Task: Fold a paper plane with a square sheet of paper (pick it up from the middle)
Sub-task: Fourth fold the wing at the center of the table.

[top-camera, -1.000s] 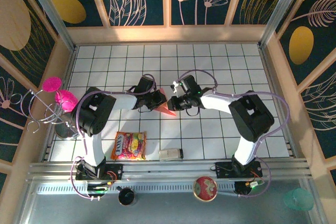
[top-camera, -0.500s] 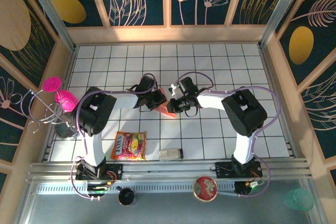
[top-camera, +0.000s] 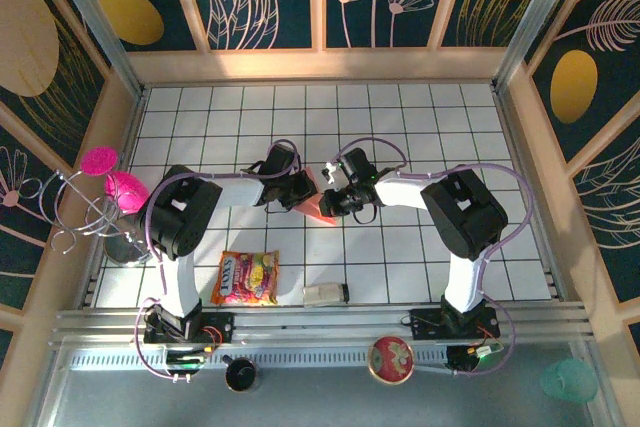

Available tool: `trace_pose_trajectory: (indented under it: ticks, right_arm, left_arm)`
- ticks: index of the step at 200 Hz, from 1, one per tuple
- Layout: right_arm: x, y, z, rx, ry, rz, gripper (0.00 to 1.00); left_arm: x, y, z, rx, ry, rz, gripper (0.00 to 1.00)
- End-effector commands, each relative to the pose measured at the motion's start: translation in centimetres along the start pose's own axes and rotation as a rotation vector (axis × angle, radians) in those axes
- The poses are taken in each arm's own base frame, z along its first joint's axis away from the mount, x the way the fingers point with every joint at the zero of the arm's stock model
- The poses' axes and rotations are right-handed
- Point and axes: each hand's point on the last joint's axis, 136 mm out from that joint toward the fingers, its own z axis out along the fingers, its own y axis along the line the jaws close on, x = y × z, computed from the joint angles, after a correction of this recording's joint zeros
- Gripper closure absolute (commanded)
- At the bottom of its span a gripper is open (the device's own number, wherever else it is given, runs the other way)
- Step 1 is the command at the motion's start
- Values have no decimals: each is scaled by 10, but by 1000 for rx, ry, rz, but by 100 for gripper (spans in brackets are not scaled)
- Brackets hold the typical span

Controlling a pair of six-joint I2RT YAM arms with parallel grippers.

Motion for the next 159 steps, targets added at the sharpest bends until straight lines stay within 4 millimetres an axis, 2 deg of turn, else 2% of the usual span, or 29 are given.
trace_pose_trajectory:
  ticks: [1, 89, 114, 136, 159]
  right_arm:
    - [24, -17, 4, 45, 79, 27, 95]
    - [56, -24, -7, 56, 121, 79, 97]
    - [61, -18, -12, 31, 117, 94, 96]
    - [56, -12, -19, 16, 88, 97, 95]
    - [41, -5, -27, 2, 40, 99, 94]
  left_arm:
    - [17, 99, 9, -340, 18, -55, 88]
    - [16, 99, 9, -339, 15, -54, 88]
    - [16, 96, 8, -331, 14, -50, 88]
    - [15, 93, 9, -315, 15, -50, 88]
    - [15, 86, 9, -286, 18, -44, 88]
